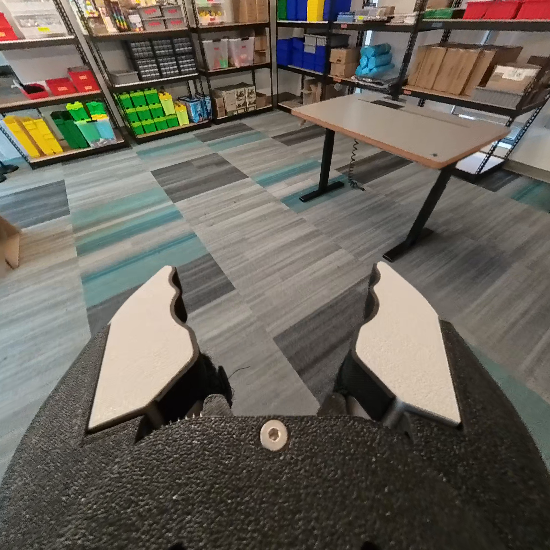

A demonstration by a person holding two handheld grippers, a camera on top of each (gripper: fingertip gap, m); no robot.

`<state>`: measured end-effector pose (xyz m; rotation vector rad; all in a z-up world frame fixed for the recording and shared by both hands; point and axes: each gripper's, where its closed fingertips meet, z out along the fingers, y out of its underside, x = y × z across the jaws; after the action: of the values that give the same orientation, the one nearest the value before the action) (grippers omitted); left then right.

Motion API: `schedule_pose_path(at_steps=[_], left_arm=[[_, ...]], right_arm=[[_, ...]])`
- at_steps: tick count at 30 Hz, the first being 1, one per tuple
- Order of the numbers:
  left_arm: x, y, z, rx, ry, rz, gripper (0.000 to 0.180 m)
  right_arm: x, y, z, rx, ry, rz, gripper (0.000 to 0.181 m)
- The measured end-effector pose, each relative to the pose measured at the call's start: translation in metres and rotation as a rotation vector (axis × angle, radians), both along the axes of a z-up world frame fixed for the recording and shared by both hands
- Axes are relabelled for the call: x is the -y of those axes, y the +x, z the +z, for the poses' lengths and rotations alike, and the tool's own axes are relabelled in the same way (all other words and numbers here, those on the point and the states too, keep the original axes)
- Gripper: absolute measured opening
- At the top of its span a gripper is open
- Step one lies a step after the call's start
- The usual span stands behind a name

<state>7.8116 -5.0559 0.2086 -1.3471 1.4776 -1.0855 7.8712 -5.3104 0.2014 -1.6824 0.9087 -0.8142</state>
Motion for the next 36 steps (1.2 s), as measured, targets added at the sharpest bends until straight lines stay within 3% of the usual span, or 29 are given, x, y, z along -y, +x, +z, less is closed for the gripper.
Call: schedule_pose_path(at_steps=[8, 17, 25, 31, 33, 35, 36], left_arm=[[-0.075, 0.271, -0.011, 0.005, 0.011, 0.054, 0.117], [-0.154, 0.567, -0.009, -0.034, 0.034, 0.078, 0.116], [-0.171, 0.886, -0.021, -0.014, -0.043, -0.094, 0.11], [-0.154, 1.119, -0.01, -0.003, -0.018, -0.24, 0.109], [-0.145, 1.195, -0.015, 0.005, -0.012, -0.282, 0.107], [-0.138, 1.271, -0.023, 0.014, 0.004, -0.31, 0.096], [-0.133, 1.308, -0.027, 0.005, 0.014, -0.328, 0.068]], right_arm=[[-0.076, 0.286, -0.028, -0.017, 0.054, 0.033, 0.099], [-0.161, 0.609, 0.004, 0.032, 0.064, 0.074, 0.101], [-0.176, 0.881, -0.015, -0.009, 0.073, -0.122, 0.105], [-0.154, 1.072, -0.017, -0.014, 0.06, -0.263, 0.104], [-0.143, 1.137, -0.026, 0.006, 0.049, -0.305, 0.088], [-0.139, 1.204, -0.034, 0.035, 0.059, -0.291, 0.05], [-0.136, 1.239, -0.036, 0.046, 0.075, -0.284, 0.034]])
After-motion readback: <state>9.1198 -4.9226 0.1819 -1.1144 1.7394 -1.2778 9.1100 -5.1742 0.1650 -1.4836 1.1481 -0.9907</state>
